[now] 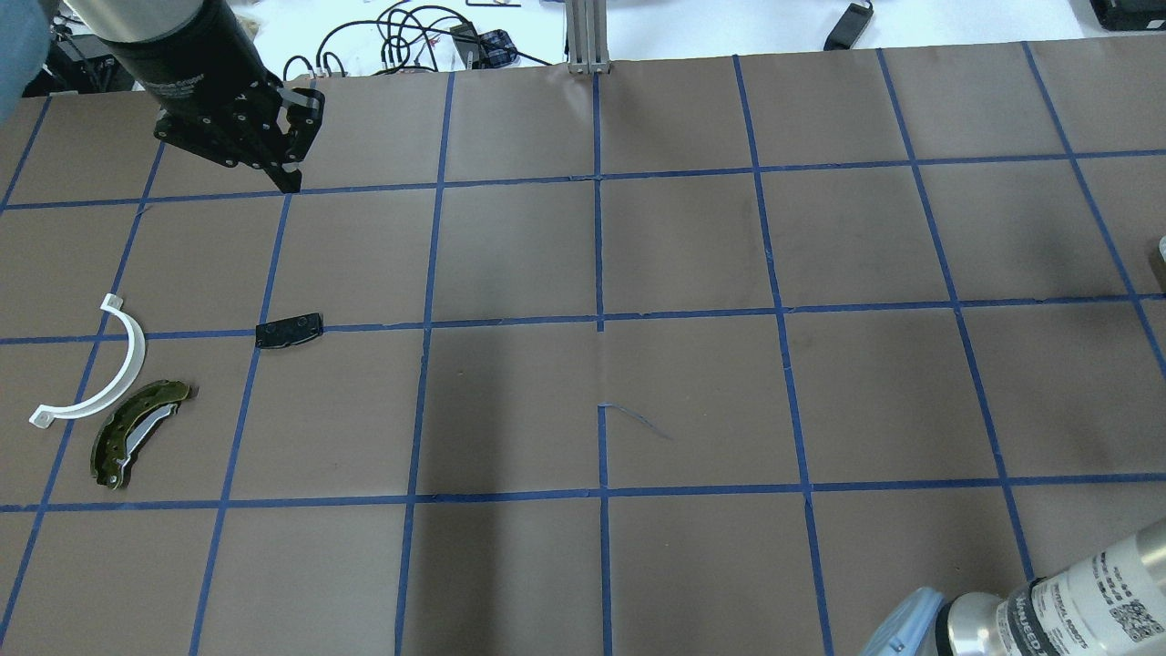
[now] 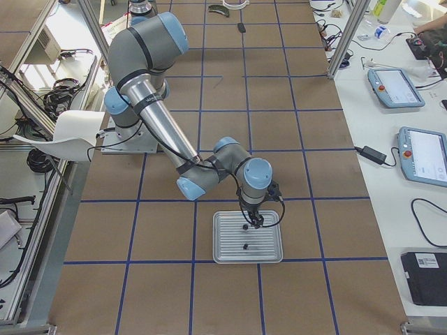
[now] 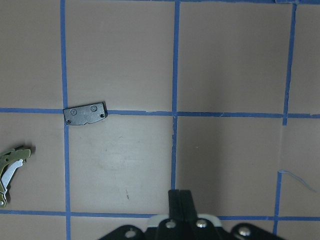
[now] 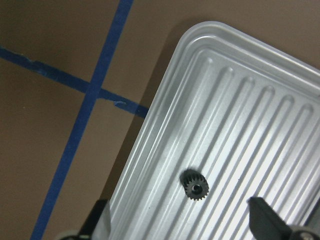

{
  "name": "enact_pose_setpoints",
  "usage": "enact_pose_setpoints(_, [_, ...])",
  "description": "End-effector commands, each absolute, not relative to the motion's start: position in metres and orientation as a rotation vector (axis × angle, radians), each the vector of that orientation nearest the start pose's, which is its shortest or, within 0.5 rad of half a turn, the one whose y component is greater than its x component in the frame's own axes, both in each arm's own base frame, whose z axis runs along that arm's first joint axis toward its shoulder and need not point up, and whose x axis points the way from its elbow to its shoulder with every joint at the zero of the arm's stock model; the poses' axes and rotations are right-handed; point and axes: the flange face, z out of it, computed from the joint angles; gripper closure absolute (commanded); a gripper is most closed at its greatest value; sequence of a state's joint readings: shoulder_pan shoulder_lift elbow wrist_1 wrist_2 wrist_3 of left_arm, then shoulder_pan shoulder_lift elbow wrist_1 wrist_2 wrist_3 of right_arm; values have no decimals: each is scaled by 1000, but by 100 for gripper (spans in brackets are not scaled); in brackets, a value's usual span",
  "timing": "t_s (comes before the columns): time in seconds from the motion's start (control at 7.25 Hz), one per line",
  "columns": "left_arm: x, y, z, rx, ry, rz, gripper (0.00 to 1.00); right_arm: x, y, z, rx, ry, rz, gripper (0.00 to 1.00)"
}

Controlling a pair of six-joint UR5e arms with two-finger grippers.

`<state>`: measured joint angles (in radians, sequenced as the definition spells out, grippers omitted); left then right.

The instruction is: Place bearing gear from tray to pile

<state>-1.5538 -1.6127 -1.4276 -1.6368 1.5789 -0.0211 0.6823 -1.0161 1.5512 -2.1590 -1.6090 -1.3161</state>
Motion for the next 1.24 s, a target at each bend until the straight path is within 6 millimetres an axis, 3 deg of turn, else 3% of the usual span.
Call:
enact_pose_setpoints(0.0, [-124, -513, 531, -60, 3130, -53, 62, -447, -518, 213, -695, 3139, 17, 7])
enact_pose_setpoints(0.14, [-124, -513, 528, -70, 3135, -34, 1, -448, -517, 211, -693, 3138, 18, 7])
enact_pose_setpoints(0.55, [-124, -513, 528, -67, 3138, -34, 0, -451, -519, 190, -693, 3128, 33, 10])
enact_pose_setpoints(1.1, [-125, -513, 528, -67, 3139, -34, 0, -452, -519, 186, -690, 3125, 39, 21])
